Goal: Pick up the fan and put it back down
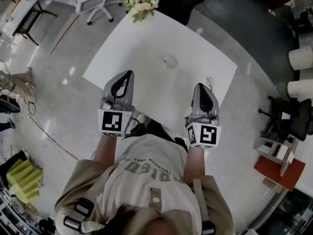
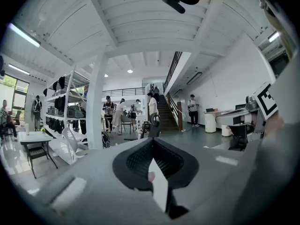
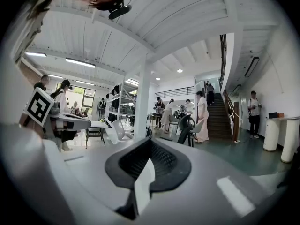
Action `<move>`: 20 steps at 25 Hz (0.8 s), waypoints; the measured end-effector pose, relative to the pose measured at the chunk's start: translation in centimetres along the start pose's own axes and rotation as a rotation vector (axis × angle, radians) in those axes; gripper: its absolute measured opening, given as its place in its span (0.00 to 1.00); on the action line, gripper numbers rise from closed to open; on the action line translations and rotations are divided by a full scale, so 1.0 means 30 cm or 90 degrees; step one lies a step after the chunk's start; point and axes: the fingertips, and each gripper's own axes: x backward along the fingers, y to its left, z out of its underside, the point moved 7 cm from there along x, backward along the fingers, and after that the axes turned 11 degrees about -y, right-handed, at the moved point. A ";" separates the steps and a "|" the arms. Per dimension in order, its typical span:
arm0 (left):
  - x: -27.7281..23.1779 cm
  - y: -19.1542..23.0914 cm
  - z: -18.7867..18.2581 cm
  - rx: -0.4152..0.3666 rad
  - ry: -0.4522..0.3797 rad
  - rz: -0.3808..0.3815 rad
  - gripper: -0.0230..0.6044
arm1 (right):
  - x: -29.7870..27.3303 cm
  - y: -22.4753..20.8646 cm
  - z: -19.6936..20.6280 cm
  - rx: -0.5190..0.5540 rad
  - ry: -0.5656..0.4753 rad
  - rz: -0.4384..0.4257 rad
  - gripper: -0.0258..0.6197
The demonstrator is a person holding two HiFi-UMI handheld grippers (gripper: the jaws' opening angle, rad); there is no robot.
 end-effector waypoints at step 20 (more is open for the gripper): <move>0.010 -0.009 0.067 0.017 0.041 -0.005 0.05 | -0.015 -0.006 0.023 0.031 0.031 -0.018 0.04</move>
